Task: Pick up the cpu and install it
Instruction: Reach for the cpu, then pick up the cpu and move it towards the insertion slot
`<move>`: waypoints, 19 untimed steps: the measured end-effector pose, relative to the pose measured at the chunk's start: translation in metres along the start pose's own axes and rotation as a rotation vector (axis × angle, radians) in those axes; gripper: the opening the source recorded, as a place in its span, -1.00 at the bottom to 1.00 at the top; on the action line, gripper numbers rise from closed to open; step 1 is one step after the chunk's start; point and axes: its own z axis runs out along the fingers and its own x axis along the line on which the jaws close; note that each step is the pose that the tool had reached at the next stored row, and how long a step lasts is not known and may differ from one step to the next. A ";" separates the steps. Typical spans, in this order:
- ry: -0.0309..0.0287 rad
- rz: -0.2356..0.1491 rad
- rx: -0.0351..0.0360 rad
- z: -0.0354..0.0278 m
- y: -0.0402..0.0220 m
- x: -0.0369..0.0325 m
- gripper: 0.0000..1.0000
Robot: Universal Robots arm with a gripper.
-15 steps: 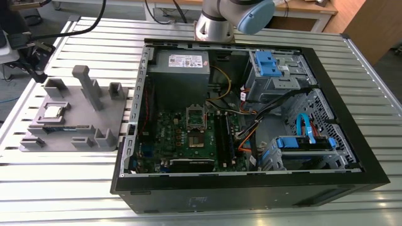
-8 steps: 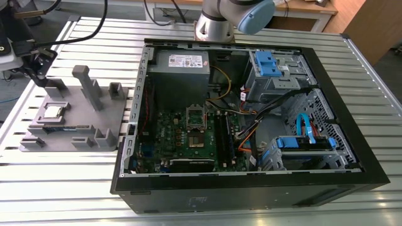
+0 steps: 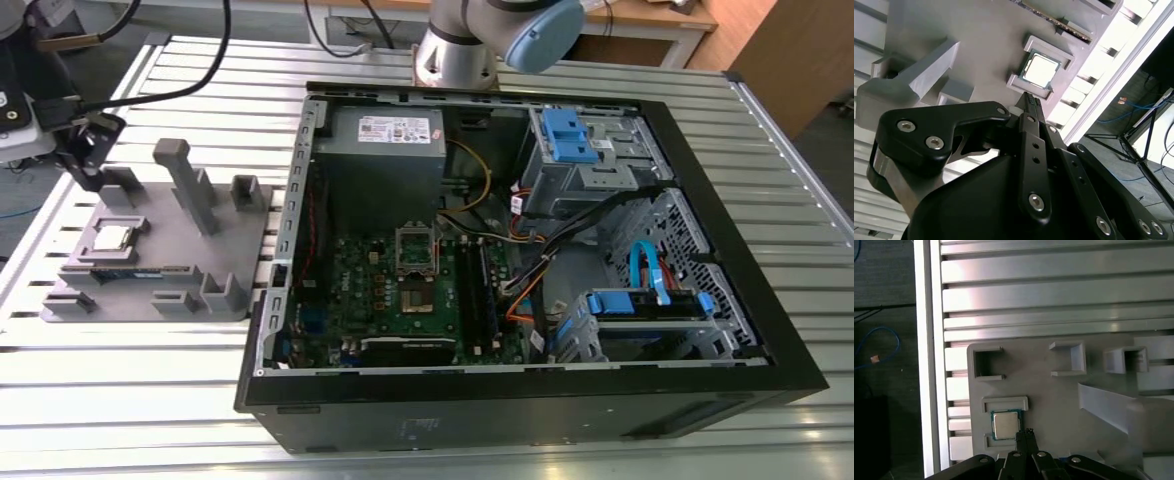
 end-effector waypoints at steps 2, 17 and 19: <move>0.0002 -0.003 0.0001 0.0016 -0.0007 0.0003 -0.79; 0.0008 -0.025 0.0007 0.0129 -0.0092 0.0029 -0.79; 0.0007 -0.025 0.0005 0.0133 -0.0092 0.0029 -0.79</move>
